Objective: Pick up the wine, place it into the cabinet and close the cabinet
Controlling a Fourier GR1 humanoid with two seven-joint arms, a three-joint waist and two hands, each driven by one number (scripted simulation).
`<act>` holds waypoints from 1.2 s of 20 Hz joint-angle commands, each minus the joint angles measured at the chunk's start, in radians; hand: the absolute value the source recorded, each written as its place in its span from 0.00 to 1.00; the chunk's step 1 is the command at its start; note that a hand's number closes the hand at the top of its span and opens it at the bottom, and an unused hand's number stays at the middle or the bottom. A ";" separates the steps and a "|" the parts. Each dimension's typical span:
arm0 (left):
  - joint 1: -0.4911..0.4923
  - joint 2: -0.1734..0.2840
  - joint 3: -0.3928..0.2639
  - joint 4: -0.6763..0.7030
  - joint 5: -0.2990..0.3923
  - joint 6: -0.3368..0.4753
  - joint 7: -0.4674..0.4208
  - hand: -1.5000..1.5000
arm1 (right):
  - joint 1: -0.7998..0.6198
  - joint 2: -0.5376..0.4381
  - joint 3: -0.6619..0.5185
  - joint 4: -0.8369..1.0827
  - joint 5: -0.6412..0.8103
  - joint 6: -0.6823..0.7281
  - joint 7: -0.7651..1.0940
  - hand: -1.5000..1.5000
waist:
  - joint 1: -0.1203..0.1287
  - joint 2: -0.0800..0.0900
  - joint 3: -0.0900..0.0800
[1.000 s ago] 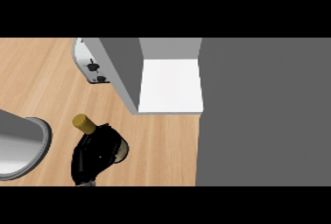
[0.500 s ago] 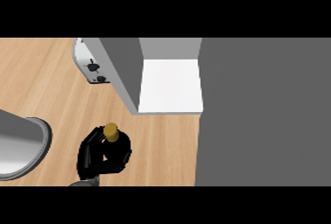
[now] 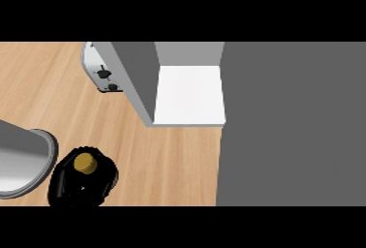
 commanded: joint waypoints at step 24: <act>-0.027 -0.103 -0.284 -0.813 -0.115 0.242 0.708 1.00 | 0.033 0.040 -0.025 -0.063 -0.057 0.022 -0.007 0.00 | -0.003 0.001 0.001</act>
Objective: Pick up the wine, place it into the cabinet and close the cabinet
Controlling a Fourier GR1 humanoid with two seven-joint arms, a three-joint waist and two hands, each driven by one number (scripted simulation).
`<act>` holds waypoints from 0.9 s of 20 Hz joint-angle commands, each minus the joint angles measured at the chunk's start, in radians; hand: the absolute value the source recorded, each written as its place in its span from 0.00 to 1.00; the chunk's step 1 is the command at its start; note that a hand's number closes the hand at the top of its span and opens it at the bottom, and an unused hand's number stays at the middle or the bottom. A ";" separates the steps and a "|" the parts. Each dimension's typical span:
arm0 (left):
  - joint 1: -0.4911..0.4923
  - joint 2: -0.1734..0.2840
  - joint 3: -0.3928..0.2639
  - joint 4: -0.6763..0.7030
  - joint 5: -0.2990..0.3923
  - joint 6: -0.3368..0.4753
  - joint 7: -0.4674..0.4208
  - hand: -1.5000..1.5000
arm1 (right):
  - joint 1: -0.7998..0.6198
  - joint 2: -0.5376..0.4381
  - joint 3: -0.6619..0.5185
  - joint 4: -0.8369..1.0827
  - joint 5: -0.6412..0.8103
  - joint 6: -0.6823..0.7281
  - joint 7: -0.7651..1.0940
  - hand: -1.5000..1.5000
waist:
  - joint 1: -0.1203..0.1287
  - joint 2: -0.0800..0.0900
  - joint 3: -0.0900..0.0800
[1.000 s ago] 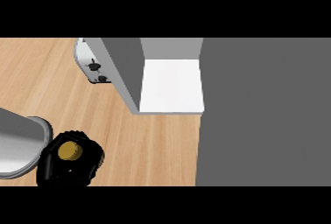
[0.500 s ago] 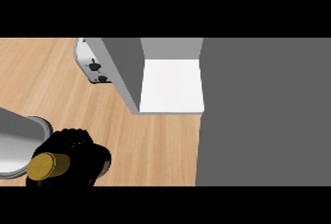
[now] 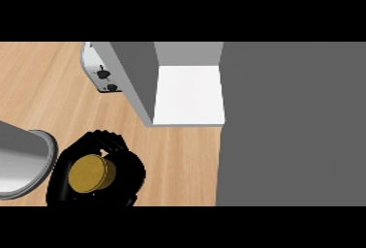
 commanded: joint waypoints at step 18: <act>-0.522 -0.120 -0.230 0.081 -0.146 0.482 0.354 1.00 | 0.128 0.017 -0.006 -0.195 -0.108 0.027 0.047 0.00 | -0.013 -0.002 0.000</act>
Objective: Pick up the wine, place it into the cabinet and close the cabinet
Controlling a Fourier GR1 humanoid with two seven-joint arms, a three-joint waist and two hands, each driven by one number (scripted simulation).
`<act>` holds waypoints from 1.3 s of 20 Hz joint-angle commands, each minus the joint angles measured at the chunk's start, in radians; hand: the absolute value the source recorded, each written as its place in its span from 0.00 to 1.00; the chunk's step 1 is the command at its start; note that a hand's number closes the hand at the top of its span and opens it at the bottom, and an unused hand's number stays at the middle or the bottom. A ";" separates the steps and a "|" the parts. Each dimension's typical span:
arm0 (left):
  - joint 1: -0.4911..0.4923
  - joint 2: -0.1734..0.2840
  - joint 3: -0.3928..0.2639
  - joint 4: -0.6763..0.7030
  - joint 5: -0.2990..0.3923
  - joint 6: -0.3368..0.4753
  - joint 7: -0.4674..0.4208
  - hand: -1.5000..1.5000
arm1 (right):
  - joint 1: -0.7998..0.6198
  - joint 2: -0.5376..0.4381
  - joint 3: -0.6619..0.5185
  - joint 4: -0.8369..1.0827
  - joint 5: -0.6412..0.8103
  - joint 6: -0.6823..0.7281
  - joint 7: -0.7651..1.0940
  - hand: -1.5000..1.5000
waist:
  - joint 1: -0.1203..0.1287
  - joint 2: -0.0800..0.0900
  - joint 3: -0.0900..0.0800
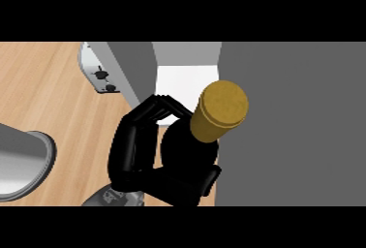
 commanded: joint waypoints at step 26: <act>-0.186 -0.003 -0.044 0.405 0.245 0.241 -0.325 1.00 | 0.029 -0.018 -0.034 -0.168 -0.098 -0.011 0.070 0.00 | -0.005 0.002 -0.001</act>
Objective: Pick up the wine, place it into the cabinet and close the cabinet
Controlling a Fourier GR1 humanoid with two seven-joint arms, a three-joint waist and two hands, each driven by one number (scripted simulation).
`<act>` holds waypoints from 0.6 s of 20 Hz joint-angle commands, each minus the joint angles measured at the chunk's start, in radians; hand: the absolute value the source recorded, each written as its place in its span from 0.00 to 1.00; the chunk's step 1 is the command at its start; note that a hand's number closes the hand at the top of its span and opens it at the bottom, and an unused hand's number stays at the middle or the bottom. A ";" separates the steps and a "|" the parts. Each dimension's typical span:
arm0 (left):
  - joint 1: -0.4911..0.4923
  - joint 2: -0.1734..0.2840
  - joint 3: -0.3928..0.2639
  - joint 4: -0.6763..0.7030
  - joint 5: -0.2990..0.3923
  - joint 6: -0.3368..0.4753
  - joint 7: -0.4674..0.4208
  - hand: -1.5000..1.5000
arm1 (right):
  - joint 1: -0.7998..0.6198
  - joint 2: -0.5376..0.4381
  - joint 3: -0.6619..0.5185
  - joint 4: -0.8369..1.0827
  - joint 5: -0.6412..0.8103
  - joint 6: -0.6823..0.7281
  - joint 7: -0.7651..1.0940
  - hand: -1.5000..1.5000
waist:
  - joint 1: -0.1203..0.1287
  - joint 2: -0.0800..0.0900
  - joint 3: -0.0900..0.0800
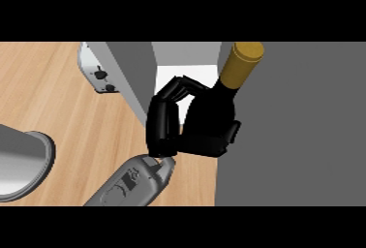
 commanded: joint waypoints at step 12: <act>0.003 0.000 0.025 0.266 0.028 -0.038 -0.217 1.00 | 0.062 -0.004 -0.027 -0.182 -0.107 -0.012 0.061 0.00 | -0.003 -0.001 0.000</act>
